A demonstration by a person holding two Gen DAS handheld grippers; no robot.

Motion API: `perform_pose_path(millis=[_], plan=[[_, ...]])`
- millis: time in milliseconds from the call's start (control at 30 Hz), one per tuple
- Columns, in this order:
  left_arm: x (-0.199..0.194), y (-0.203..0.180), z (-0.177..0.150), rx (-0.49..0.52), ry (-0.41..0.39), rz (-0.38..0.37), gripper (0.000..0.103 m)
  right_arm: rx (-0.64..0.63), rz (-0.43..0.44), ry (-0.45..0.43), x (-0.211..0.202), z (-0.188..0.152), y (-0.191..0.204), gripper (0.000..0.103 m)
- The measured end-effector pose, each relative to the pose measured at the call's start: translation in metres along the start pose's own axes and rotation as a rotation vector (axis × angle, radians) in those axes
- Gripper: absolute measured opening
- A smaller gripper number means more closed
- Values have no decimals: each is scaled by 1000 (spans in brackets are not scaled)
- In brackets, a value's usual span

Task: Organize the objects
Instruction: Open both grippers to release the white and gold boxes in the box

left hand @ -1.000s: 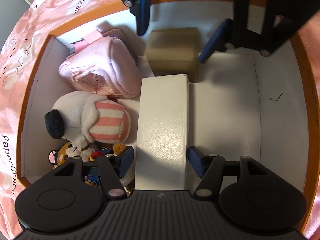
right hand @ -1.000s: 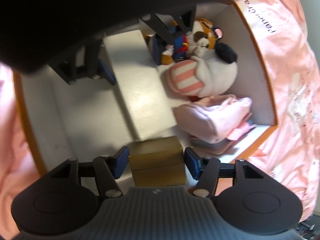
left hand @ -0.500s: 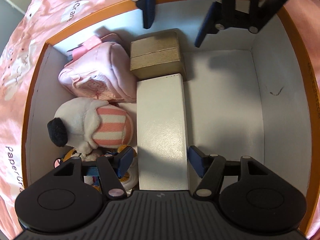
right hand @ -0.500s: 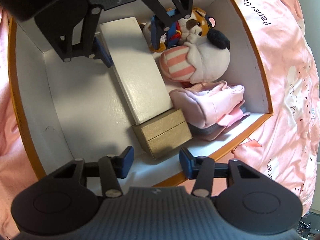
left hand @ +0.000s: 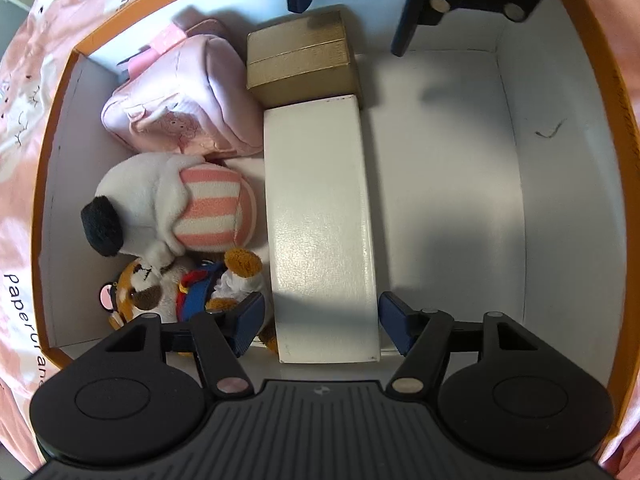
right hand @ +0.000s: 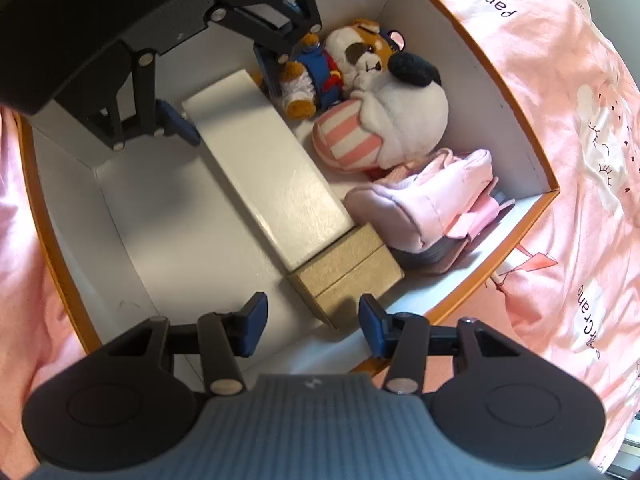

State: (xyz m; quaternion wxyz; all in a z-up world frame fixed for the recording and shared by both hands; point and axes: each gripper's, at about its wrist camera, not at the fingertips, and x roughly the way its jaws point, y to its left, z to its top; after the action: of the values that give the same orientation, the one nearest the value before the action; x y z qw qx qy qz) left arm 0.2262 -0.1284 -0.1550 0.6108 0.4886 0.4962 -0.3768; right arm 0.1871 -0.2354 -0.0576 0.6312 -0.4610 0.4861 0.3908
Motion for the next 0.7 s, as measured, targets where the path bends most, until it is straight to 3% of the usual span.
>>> perform_pose_path(millis=[167, 467, 600, 700], plan=[[0, 6, -3, -1, -16, 5, 70, -19, -7, 18, 9, 1, 3, 39], [-1, 10, -11, 17, -47, 40, 68, -5, -19, 8, 9, 3, 6, 36], [-9, 14, -20, -17, -112, 36, 70, 28, -4, -12, -1, 2, 6, 36], [-23, 19, -27, -61, -166, 31, 71, 115, 57, -22, -5, 0, -3, 36]])
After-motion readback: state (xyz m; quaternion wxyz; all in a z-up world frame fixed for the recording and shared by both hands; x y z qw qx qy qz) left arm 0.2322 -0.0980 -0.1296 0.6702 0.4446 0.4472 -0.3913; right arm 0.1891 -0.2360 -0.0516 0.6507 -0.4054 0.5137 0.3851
